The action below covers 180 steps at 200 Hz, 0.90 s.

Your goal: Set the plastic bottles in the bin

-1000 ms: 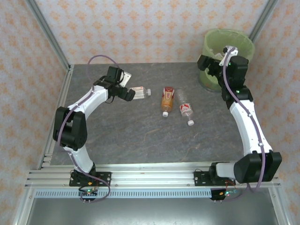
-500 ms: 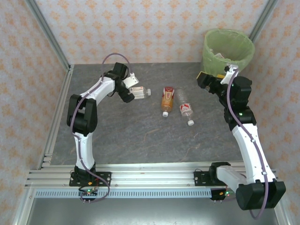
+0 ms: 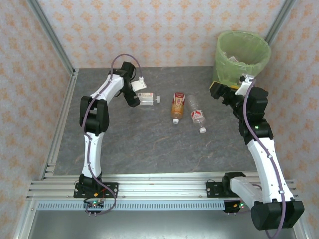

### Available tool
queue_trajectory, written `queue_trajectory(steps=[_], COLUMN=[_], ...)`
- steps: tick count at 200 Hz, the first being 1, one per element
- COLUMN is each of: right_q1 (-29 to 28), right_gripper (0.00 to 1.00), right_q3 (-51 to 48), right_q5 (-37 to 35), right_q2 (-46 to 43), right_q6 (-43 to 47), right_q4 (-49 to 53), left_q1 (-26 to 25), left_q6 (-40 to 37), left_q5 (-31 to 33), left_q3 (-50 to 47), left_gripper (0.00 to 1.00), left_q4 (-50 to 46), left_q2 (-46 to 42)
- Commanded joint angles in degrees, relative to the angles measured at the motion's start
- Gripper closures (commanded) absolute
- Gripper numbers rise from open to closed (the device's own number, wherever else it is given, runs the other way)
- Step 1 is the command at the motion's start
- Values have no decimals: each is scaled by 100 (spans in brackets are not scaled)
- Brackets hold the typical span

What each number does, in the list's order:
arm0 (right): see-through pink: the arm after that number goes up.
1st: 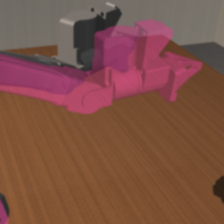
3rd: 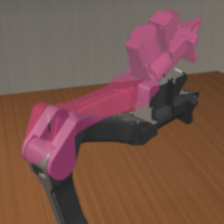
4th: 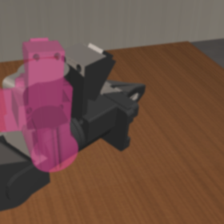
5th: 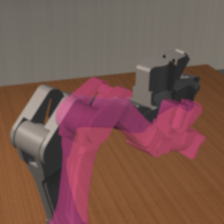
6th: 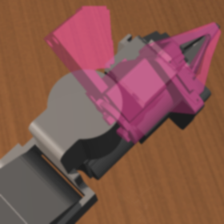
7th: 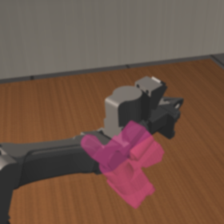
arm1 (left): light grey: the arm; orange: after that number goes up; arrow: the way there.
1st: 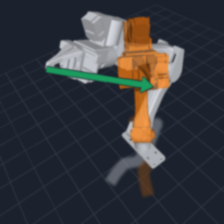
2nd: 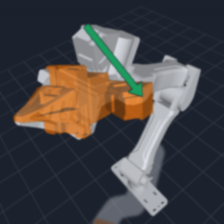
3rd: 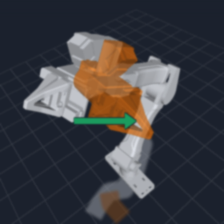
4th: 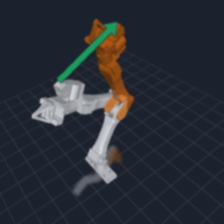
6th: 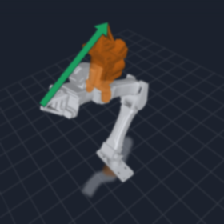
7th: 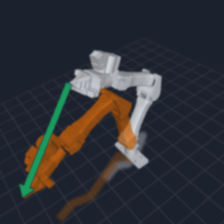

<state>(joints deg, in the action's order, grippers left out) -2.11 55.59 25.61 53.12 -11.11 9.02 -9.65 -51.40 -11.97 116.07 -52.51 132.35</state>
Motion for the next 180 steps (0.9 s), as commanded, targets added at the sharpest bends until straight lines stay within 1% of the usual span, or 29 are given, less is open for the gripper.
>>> queue_trajectory(steps=[1,25,50,77,85,98,116,137,151,180], right_q1=[-12,-15,-15,-18,-18,-18,-18,-18,-17,-18], right_gripper=[1,1,1,1,1,1,1,1,1,1], right_q3=[-7,22,0,-44,-65,-74,-75,-82,-99,-151], right_q5=[-20,-55,-83,-114,-112,-113,-117,-102,-100,-91], right_q2=[-82,-79,-83,-86,-92,-83,-74,-66,-65,-68], right_q6=[-97,-109,-132,-124,-121,-110,-95,-90,-96,-133], right_q4=[-3,3,-10,-6,-6,-15,-41,-41,-49,-80], left_q1=[-6,-54,-164,-279,-305,-367,-399,-401,-413,-459], left_q6=[-153,-135,-159,-224,-229,-328,-385,-237,-132,-44], left_q5=[77,161,145,114,180,495,684,630,526,623], left_q3=[249,157,124,-318,-498,-723,-1011,-1272,-1341,-1377], left_gripper=[2,3,4,9,10,11,18,24,29,40], left_q4=[-316,133,128,188,253,304,403,733,878,1115], left_q2=[262,319,345,141,84,54,-2,-184,-284,-349])
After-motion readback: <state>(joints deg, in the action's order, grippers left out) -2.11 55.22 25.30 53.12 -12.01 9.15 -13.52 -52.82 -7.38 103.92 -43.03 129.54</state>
